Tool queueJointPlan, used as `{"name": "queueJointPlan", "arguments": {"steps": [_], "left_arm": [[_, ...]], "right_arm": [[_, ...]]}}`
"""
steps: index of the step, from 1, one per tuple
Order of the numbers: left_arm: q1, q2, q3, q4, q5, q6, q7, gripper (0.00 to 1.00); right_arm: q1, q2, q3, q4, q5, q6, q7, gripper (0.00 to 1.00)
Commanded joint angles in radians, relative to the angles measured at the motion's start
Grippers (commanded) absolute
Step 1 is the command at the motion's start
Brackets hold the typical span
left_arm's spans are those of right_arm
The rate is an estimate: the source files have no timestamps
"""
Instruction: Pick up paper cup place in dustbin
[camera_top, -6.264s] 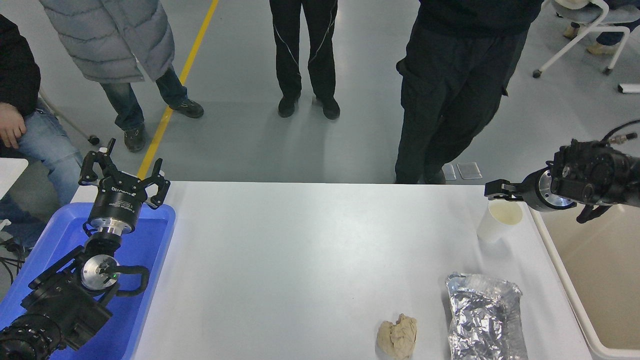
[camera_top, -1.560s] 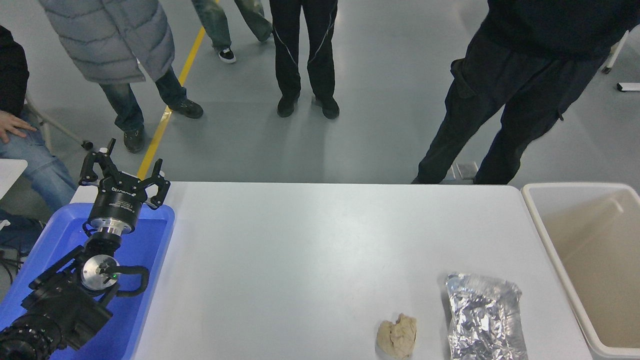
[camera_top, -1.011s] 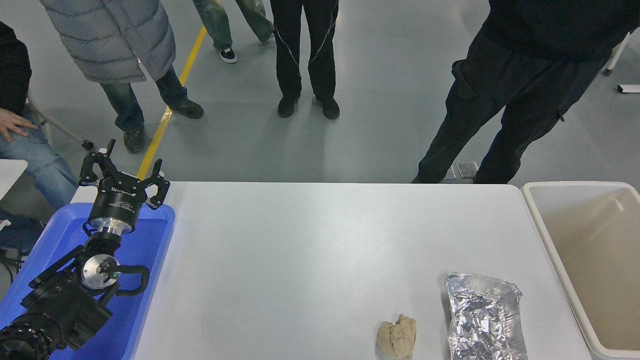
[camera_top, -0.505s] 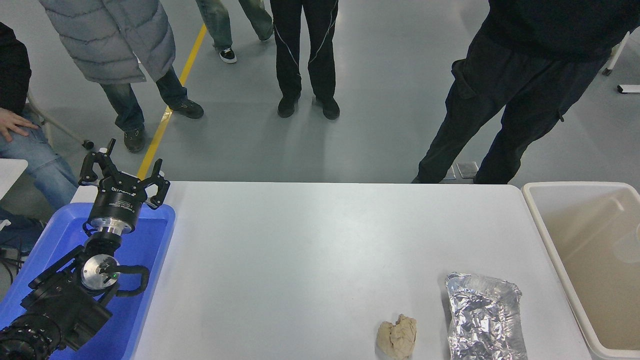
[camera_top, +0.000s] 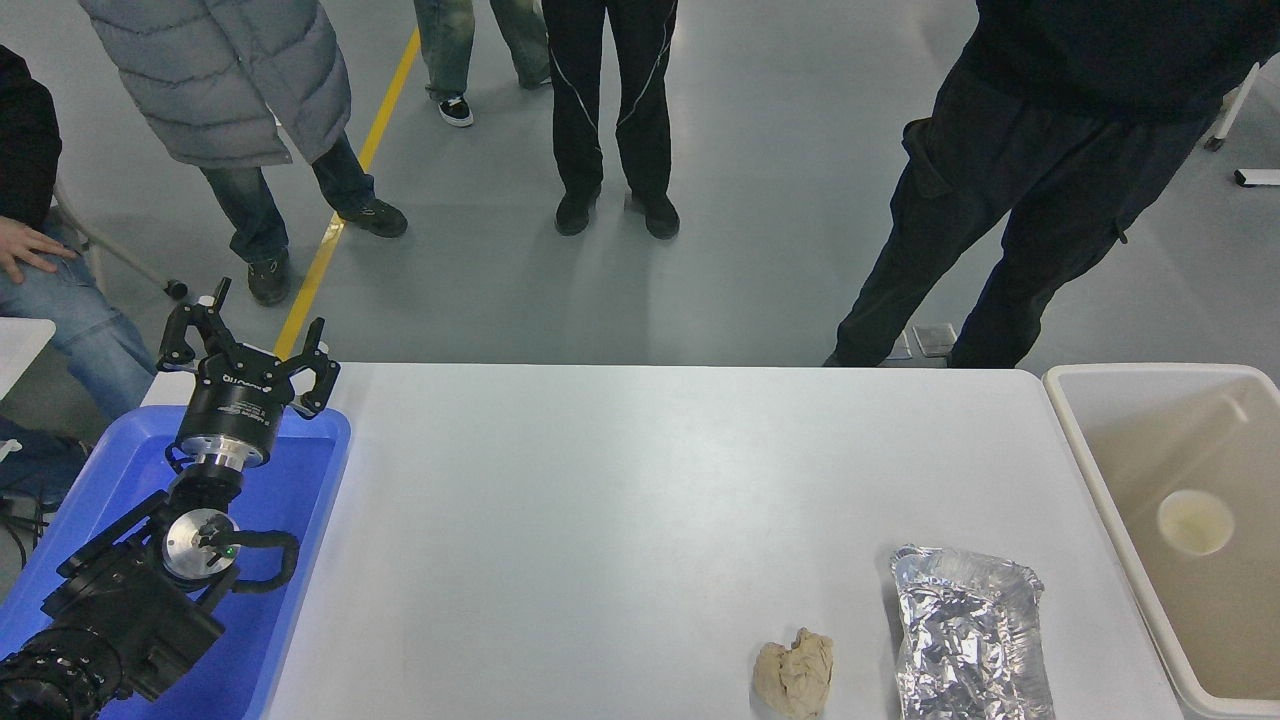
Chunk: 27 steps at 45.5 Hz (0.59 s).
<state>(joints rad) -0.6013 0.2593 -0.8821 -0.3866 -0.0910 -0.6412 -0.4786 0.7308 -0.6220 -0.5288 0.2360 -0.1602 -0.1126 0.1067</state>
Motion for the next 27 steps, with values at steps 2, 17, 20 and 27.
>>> {"name": "queueJointPlan", "arguments": {"steps": [2, 17, 20, 27], "left_arm": [[0.0, 0.0, -0.001, 0.0, -0.001, 0.0, 0.0, 0.98], [0.0, 0.0, -0.001, -0.002, -0.001, 0.0, 0.0, 0.98], [0.0, 0.0, -0.001, 0.0, -0.001, 0.0, 0.0, 0.98], [0.0, 0.0, 0.0, -0.002, 0.001, -0.002, 0.0, 0.98]], "right_arm": [[0.088, -0.119, -0.011, 0.245, 0.05, -0.01, 0.001, 1.0], [0.55, -0.246, -0.471, 0.666, 0.191, 0.019, 0.001, 1.0], [0.686, -0.246, -0.584, 0.736, 0.192, 0.036, 0.002, 1.0], [0.958, -0.208, -0.798, 0.87, 0.196, 0.088, 0.001, 1.0]]}}
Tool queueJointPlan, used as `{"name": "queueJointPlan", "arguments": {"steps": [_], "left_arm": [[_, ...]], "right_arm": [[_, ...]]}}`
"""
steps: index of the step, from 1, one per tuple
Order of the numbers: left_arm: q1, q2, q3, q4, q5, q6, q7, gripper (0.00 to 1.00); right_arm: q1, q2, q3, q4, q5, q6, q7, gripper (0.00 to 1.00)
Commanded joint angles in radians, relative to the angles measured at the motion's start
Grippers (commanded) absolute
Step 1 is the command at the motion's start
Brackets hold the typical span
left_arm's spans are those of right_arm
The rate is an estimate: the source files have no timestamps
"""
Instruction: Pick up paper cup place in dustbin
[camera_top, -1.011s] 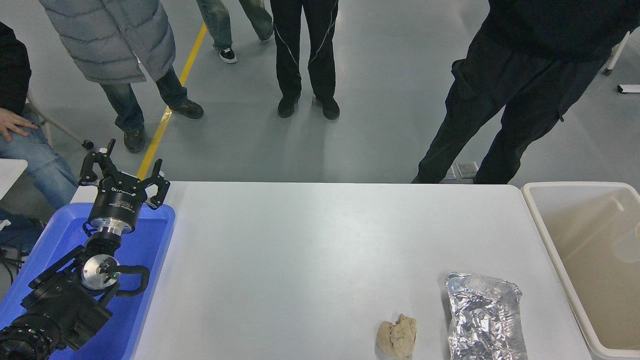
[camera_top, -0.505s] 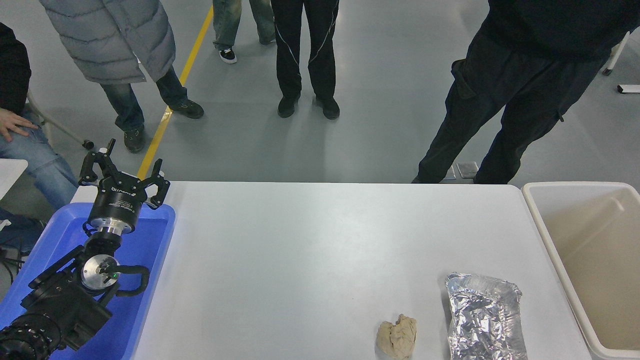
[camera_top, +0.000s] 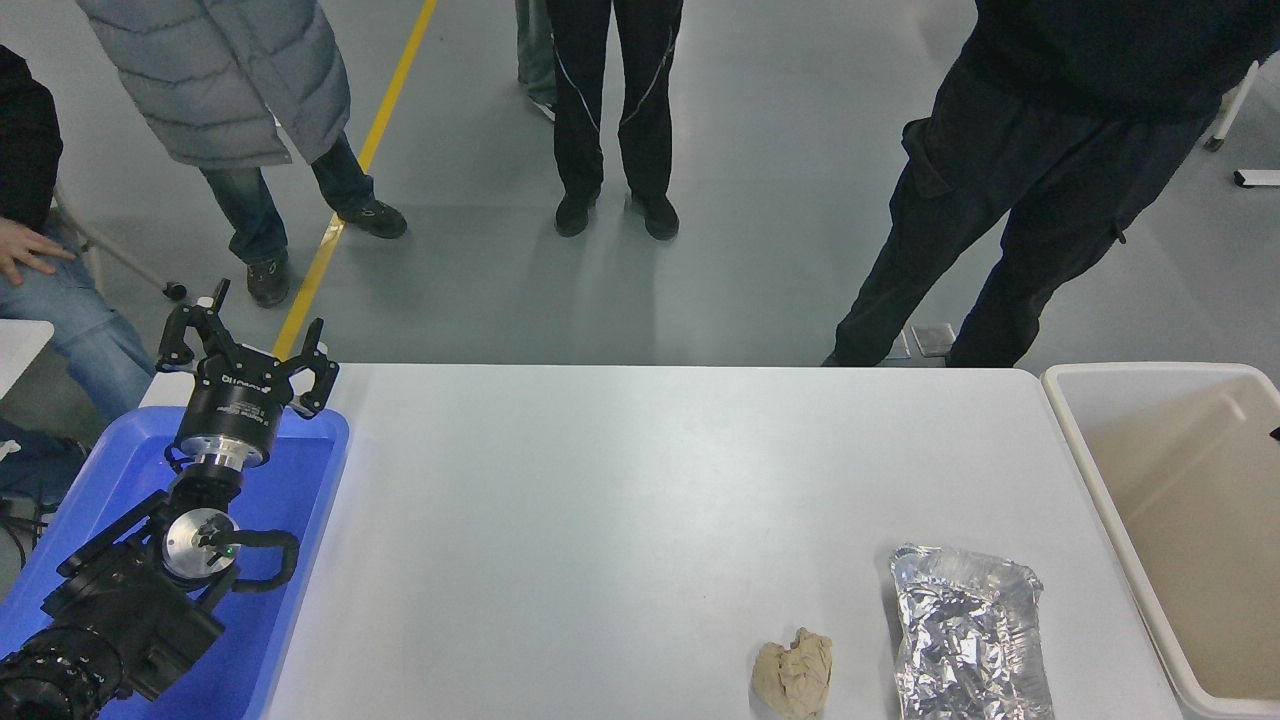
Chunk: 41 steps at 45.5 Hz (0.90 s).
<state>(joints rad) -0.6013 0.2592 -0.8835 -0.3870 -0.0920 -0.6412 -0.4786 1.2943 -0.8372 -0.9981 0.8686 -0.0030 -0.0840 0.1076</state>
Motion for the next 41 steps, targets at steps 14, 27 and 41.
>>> {"name": "queueJointPlan", "arguments": {"steps": [14, 27, 41], "left_arm": [[0.0, 0.0, 0.001, -0.001, 0.001, -0.002, 0.0, 0.98], [0.0, 0.0, 0.001, 0.0, 0.0, -0.002, 0.0, 0.98], [0.0, 0.0, 0.001, 0.0, 0.0, 0.0, 0.0, 0.98]], "right_arm": [[0.83, 0.174, -0.554, 0.354, 0.034, 0.646, 0.001, 1.0], [1.071, 0.293, -0.54, 0.369, 0.005, 0.869, 0.0, 1.0], [1.214, 0.415, -0.389, 0.549, -0.189, 0.869, 0.0, 1.0]]}}
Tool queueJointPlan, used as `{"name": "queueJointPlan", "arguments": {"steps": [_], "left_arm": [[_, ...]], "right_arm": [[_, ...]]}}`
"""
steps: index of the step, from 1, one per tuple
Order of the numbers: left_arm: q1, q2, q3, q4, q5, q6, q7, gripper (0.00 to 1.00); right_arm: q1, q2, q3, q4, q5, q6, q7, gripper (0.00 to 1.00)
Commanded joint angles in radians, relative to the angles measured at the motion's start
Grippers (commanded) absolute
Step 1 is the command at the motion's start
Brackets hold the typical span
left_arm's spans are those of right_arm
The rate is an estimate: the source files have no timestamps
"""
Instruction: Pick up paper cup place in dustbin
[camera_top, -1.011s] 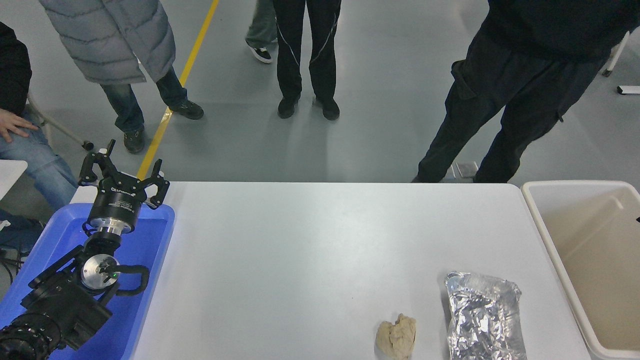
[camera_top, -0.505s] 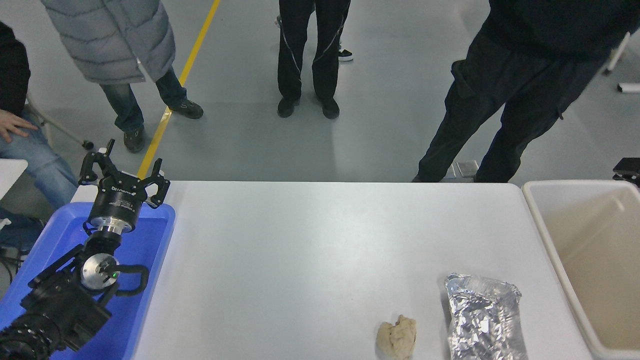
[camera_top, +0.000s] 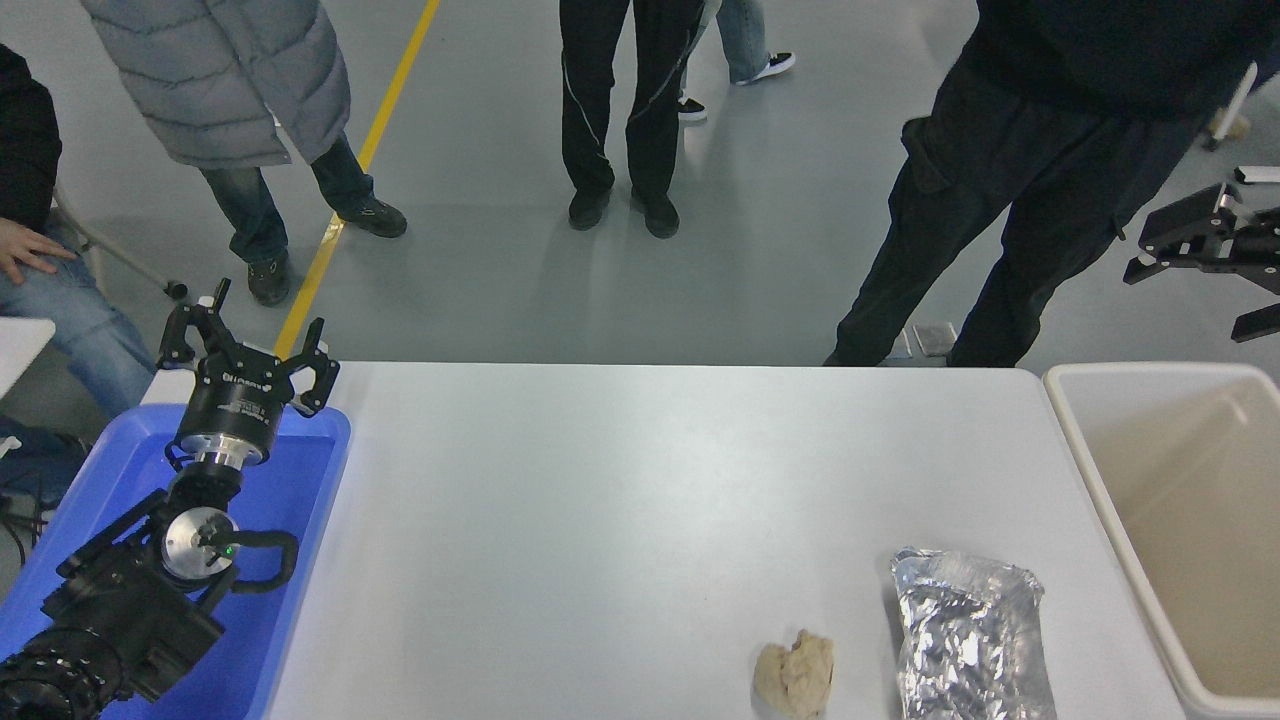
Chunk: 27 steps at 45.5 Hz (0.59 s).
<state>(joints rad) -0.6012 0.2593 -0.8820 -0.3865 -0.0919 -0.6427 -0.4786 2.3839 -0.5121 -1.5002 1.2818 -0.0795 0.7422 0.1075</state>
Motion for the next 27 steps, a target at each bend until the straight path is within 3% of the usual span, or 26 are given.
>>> {"name": "queueJointPlan", "arguments": {"steps": [1, 8, 27], "left_arm": [[0.0, 0.0, 0.0, 0.0, 0.0, 0.002, 0.0, 0.98], [0.0, 0.0, 0.0, 0.0, 0.0, 0.002, 0.0, 0.98], [0.0, 0.0, 0.0, -0.002, 0.001, 0.0, 0.002, 0.98]], "right_arm": [[0.126, 0.098, 0.141, 0.154, -0.121, 0.043, 0.0, 1.0], [0.107, 0.153, 0.267, 0.177, -0.117, 0.043, 0.0, 1.0], [0.052, 0.198, 0.268, 0.168, -0.091, 0.043, 0.0, 1.0]]}}
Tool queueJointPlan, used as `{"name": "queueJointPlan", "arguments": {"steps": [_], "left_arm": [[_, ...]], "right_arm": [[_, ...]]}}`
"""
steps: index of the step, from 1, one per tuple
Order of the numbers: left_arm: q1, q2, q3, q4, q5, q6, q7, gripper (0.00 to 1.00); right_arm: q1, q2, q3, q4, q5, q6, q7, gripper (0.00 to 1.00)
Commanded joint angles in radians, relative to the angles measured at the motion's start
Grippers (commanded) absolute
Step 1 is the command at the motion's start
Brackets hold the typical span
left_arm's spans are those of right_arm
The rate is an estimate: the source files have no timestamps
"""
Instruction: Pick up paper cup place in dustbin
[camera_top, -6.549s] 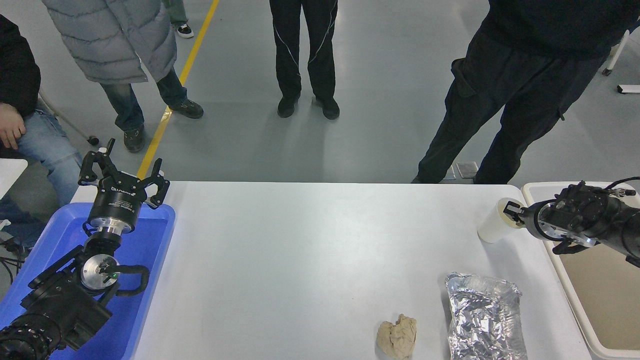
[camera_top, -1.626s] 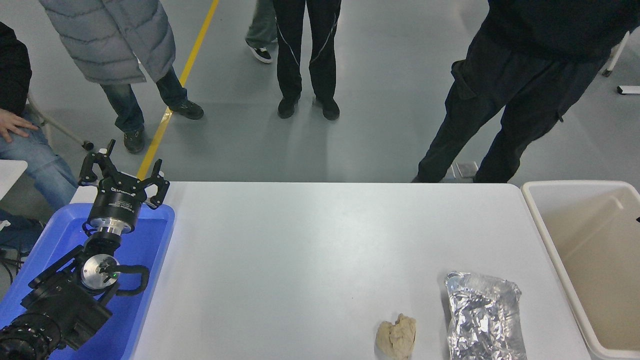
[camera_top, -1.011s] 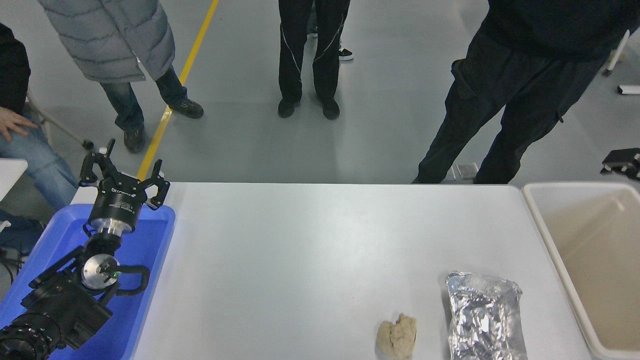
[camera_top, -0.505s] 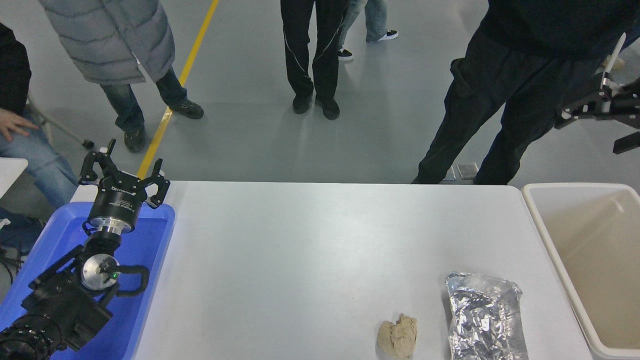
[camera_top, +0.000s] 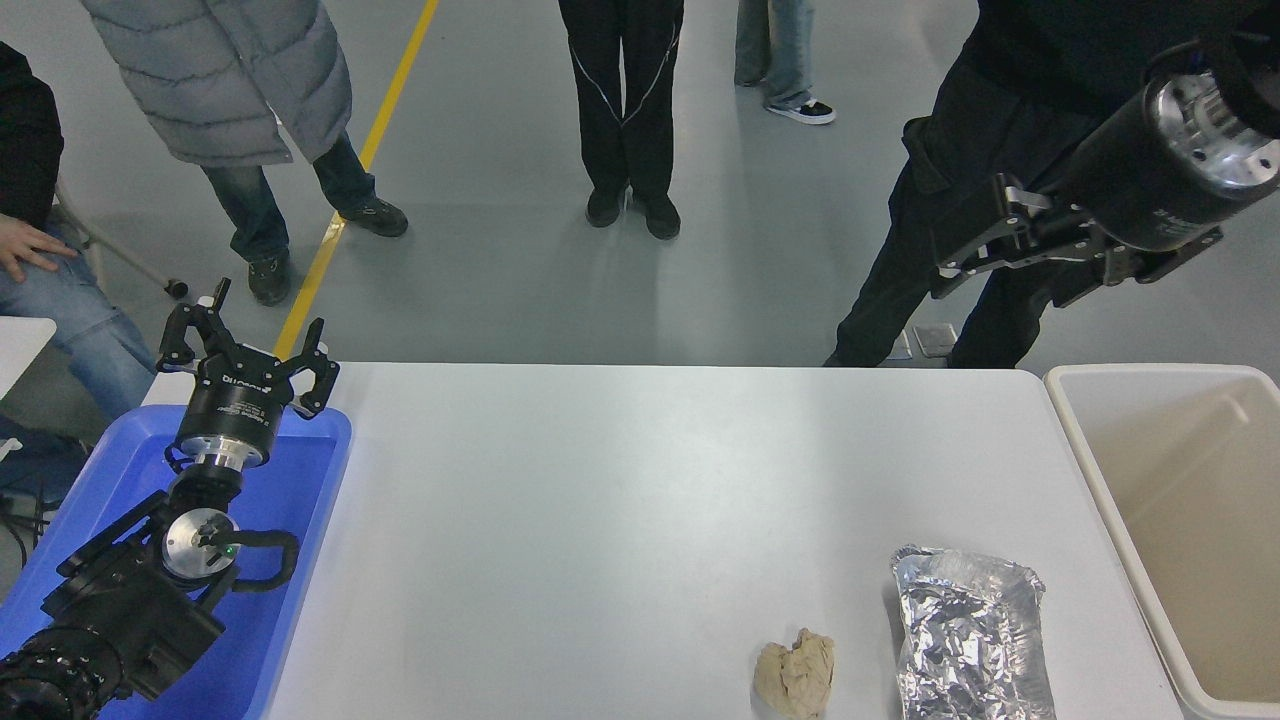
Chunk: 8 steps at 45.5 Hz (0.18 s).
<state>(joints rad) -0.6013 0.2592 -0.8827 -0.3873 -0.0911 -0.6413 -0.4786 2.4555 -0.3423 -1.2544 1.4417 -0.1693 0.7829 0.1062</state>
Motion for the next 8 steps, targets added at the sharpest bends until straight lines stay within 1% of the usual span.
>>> {"name": "queueJointPlan", "arguments": {"steps": [1, 8], "left_arm": [[-0.002, 0.0, 0.001, -0.001, 0.001, -0.001, 0.0, 0.98], [-0.002, 0.0, 0.004, -0.001, 0.001, -0.001, 0.002, 0.98]], "right_arm": [[-0.026, 0.029, 0.024, 0.008, -0.001, 0.003, 0.001, 1.0], [-0.049, 0.043, 0.029, 0.006, 0.002, 0.003, 0.001, 1.0]]}}
